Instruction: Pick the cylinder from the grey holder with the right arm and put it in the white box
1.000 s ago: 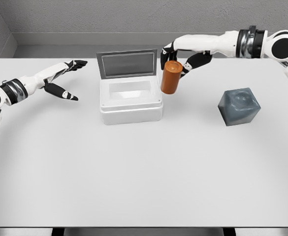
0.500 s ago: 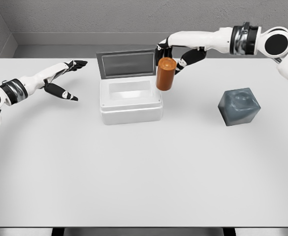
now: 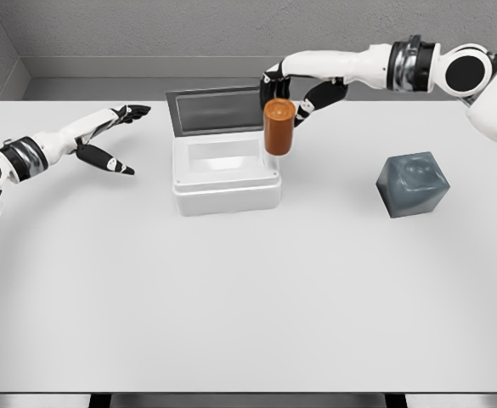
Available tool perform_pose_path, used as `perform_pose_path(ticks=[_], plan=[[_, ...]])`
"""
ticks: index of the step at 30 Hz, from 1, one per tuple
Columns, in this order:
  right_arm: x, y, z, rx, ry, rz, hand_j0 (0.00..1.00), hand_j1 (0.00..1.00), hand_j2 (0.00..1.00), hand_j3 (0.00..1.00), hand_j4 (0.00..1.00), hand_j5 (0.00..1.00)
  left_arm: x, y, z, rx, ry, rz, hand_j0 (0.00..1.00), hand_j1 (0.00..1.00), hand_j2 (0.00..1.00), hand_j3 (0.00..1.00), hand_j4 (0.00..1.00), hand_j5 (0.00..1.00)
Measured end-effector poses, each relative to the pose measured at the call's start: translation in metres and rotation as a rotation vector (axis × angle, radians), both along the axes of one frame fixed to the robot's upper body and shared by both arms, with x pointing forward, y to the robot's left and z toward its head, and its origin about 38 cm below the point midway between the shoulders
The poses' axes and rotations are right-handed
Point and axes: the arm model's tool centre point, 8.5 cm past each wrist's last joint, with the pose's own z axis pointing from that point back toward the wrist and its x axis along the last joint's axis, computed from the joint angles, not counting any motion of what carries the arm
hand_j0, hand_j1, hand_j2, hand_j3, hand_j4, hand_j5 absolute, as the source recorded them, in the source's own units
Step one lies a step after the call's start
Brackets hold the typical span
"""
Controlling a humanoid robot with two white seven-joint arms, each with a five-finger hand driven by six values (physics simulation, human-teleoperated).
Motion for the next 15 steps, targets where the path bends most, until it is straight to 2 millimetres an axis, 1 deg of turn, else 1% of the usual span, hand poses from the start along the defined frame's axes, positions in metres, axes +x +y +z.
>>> perform_pose_path(ticks=[15], plan=[[0.0058,0.0104,0.0,0.001,0.002,-0.003,0.39,0.39,0.39,0.39,0.39,0.39,-0.0004,0.0001,-0.0009,0.0,0.002,0.0,1.0,1.0,1.0,1.0,1.0,1.0]])
